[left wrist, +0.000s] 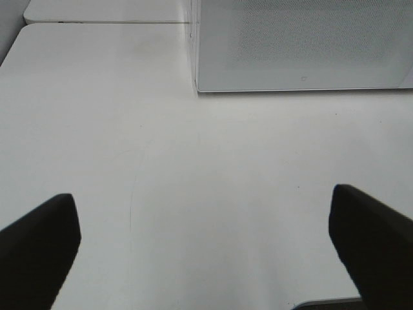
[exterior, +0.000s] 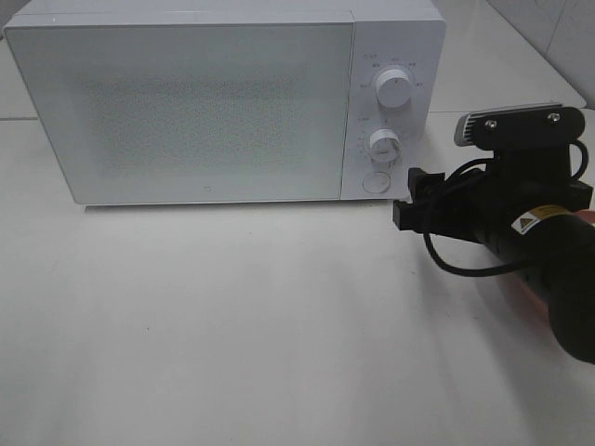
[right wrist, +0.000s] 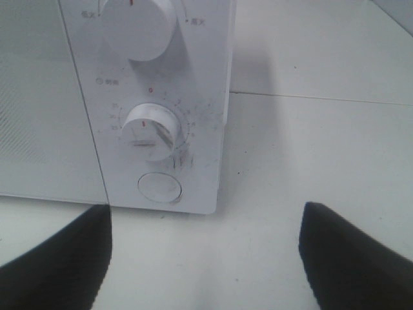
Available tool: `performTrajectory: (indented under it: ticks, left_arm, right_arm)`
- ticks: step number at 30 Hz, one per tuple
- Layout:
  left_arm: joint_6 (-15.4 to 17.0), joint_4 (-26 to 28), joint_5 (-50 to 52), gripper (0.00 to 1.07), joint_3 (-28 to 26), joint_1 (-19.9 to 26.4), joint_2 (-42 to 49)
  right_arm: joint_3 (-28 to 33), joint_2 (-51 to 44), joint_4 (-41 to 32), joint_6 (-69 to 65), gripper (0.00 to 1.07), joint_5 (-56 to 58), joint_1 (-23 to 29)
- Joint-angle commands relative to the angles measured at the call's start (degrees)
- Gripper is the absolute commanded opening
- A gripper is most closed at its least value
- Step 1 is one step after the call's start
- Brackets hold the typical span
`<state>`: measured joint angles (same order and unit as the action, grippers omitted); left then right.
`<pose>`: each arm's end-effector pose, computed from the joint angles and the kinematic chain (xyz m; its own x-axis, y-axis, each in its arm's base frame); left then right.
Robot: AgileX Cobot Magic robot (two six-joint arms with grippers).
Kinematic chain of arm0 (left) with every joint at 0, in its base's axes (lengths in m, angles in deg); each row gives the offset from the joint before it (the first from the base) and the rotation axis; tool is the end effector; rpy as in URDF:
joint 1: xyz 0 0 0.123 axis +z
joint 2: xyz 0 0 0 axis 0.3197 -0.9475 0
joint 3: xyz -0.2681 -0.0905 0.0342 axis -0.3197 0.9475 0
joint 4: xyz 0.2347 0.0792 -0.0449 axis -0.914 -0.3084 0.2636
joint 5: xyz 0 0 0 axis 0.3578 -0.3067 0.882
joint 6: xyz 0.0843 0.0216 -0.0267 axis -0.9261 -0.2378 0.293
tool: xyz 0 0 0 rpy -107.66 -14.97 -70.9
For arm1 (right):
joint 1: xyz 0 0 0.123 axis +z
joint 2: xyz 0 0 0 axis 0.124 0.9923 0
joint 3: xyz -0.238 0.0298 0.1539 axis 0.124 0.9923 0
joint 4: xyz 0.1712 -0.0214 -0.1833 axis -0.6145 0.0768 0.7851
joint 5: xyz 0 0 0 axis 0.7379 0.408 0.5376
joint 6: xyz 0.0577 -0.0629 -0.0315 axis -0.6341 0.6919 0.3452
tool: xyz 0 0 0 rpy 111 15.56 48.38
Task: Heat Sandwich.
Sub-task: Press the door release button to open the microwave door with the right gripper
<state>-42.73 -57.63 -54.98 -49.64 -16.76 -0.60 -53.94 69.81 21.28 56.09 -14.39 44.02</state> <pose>-0.0044 -0.0117 0.2790 -0.4285 -0.0139 -0.9035 0.0820 0.9952 -0.0542 0.2304 0.1118 0.1572 -0.2205 -0.0727 -0.9727 -0.0721 0.9957 -0.0580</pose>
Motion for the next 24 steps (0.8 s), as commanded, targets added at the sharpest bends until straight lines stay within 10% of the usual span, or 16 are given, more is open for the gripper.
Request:
performTrajectory:
  ticks: [1, 24]
  left_arm:
    - [0.1, 0.0, 0.6, 1.01, 0.3, 0.1, 1.5]
    - [0.1, 0.0, 0.6, 1.01, 0.3, 0.1, 1.5]
  right_arm:
    - [0.0, 1.4, -3.8, 0.3, 0.76, -2.6, 3.7]
    - [0.0, 3.2, -6.8, -16.9, 0.76, -4.2, 9.2]
